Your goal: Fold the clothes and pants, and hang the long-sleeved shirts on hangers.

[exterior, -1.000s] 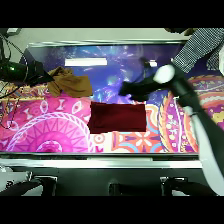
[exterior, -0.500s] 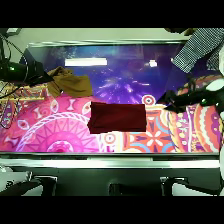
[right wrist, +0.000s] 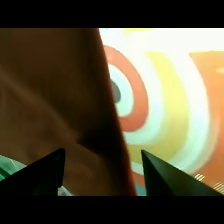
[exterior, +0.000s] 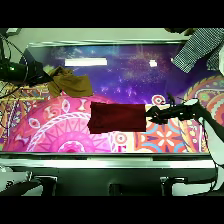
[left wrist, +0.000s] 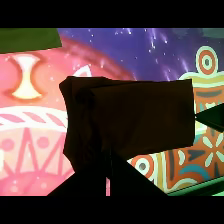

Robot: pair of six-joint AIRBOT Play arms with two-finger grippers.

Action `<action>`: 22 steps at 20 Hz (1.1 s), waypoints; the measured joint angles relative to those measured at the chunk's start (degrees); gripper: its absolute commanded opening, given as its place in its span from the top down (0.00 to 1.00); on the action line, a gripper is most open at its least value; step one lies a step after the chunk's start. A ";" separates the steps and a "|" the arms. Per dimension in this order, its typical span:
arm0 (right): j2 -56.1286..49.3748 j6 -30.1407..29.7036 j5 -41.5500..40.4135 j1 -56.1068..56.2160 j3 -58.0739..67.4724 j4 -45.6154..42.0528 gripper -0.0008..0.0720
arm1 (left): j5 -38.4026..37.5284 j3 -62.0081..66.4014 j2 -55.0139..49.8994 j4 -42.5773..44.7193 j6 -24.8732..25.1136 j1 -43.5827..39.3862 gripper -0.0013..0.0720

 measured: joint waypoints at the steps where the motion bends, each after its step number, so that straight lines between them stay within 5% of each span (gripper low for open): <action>1: -0.44 -0.17 -0.74 0.79 -0.09 0.52 0.35 | 0.02 0.00 0.00 0.02 -0.02 0.00 0.96; 3: -1.09 -0.37 -2.01 2.25 -0.26 1.09 0.37 | 0.02 0.00 0.00 0.02 -0.24 0.00 0.95; 5: -1.46 -0.57 -3.58 3.74 -0.35 1.03 0.69 | 0.02 0.00 0.00 0.02 -0.26 0.00 0.96; 6: -1.62 -0.57 -4.04 4.26 -0.37 0.61 0.95 | 0.02 0.00 0.00 0.04 -0.28 0.00 0.96; 12: 0.37 1.46 -2.40 5.55 4.98 1.86 0.95 | 0.04 0.00 0.00 0.04 -0.42 0.00 0.96; 22: 1.36 21.70 -0.50 1.75 31.08 -8.83 0.95 | 0.07 0.00 -0.48 0.07 0.00 0.00 0.95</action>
